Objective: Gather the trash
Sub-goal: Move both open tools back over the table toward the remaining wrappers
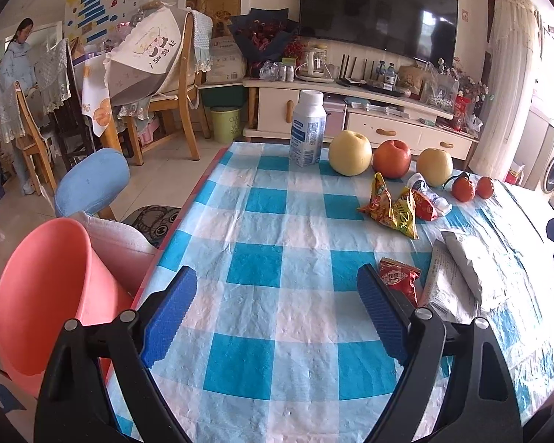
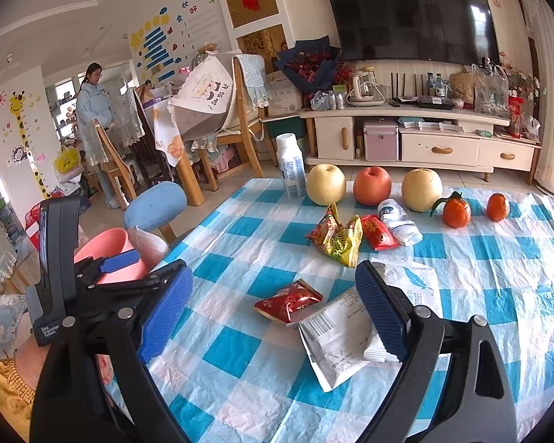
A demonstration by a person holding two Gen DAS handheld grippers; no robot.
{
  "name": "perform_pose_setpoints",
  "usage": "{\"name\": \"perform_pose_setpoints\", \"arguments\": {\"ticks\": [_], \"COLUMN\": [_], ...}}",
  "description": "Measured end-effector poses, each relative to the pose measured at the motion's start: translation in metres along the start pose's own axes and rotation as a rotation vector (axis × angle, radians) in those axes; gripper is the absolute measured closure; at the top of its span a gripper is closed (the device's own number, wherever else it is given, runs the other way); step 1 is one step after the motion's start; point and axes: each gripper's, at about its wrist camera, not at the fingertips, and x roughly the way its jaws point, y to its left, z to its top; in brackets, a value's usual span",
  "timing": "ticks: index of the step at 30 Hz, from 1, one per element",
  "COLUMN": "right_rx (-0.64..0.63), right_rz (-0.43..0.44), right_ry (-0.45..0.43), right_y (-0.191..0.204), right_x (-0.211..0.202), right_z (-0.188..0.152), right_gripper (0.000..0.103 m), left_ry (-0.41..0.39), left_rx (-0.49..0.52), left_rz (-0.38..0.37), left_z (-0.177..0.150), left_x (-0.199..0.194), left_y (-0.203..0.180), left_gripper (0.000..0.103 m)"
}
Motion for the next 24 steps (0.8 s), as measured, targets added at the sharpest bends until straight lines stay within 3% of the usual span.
{"name": "perform_pose_setpoints", "arguments": {"ticks": [24], "right_rx": [0.042], "right_rz": [-0.043], "right_ry": [0.015], "right_y": [-0.023], "right_x": [0.003], "right_z": [-0.001], "right_gripper": [0.013], "left_ry": [0.000], "left_rx": [0.056], "left_rz": [-0.044], "left_z": [-0.004], "left_x": [-0.003], "left_y": [-0.021], "left_gripper": [0.015]}}
